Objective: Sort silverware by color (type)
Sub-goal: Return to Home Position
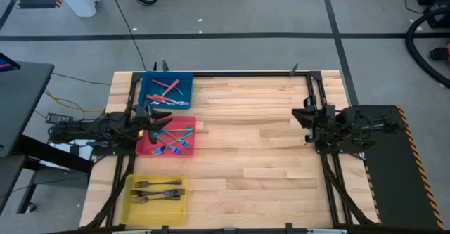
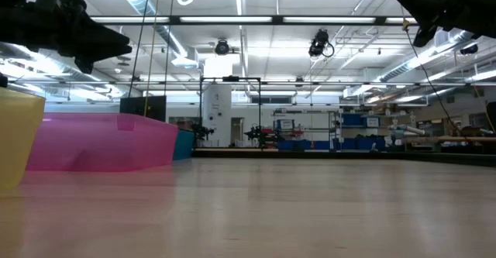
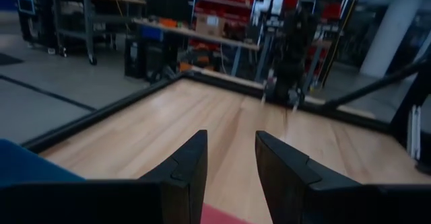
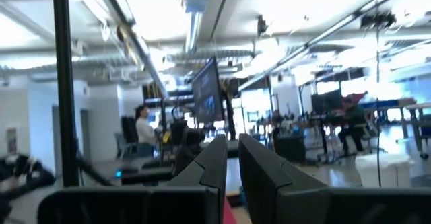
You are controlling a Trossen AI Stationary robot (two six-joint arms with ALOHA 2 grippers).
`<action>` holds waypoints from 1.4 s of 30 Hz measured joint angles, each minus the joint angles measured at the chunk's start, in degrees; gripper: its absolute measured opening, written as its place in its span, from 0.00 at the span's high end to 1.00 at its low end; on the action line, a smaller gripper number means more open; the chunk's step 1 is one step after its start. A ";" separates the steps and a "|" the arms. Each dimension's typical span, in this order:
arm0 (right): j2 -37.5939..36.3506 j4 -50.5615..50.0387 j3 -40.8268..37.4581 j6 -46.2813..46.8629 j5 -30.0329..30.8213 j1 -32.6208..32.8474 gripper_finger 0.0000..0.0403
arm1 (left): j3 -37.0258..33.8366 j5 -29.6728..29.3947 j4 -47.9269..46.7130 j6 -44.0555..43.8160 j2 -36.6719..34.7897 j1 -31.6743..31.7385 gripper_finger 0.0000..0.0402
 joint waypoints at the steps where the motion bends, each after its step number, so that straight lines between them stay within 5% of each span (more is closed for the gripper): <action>1: -0.83 0.02 0.00 0.00 0.00 -0.27 0.88 | 0.00 0.00 0.05 -0.01 -0.86 0.03 0.69; 12: -2.83 0.08 0.00 0.00 0.35 -1.27 0.88 | -0.01 0.00 0.09 0.02 -1.90 -0.07 0.69; 18: -2.83 0.07 0.00 0.00 0.42 -1.27 0.88 | -6.51 0.10 10.70 -0.11 -1.90 -0.20 0.69; 42: -2.67 -0.01 0.00 -0.01 0.44 -1.27 0.88 | -6.51 0.15 11.44 0.00 -1.79 1.70 0.69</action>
